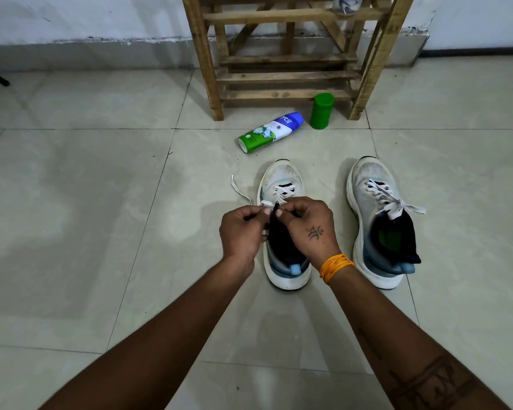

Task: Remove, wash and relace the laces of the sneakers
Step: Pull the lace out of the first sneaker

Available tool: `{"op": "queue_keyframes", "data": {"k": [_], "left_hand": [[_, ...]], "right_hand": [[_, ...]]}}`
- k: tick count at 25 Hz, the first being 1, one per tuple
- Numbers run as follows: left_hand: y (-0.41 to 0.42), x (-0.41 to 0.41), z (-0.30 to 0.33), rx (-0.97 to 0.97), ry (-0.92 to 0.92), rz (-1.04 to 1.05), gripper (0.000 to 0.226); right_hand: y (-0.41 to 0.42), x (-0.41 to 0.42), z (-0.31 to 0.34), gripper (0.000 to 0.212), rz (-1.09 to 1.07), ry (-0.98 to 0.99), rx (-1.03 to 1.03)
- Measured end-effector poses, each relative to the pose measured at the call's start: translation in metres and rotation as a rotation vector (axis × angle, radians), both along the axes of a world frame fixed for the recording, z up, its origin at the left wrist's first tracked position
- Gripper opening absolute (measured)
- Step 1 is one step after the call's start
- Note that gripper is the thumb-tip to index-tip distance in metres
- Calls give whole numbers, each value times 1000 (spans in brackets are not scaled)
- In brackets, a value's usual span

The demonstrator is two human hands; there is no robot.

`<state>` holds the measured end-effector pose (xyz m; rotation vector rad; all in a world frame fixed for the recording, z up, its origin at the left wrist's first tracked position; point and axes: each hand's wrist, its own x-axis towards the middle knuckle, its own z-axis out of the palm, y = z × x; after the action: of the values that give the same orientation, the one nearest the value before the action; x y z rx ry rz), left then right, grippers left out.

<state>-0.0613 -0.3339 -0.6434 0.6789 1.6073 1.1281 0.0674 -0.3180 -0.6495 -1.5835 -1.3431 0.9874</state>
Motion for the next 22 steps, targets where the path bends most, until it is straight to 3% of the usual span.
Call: {"op": "queue_keyframes", "data": {"k": [5,13,22], "left_hand": [[16,-11,17,-143,-87,-124,8],[15,-8,10,-46,132,-139,8],[1,3,11,76,224,-108,7]], "right_hand": [[5,4,6,29,40,7,-88],[9,2,11,33,80,-30,-193],[-3,0,9,13,125,-263,71]]}}
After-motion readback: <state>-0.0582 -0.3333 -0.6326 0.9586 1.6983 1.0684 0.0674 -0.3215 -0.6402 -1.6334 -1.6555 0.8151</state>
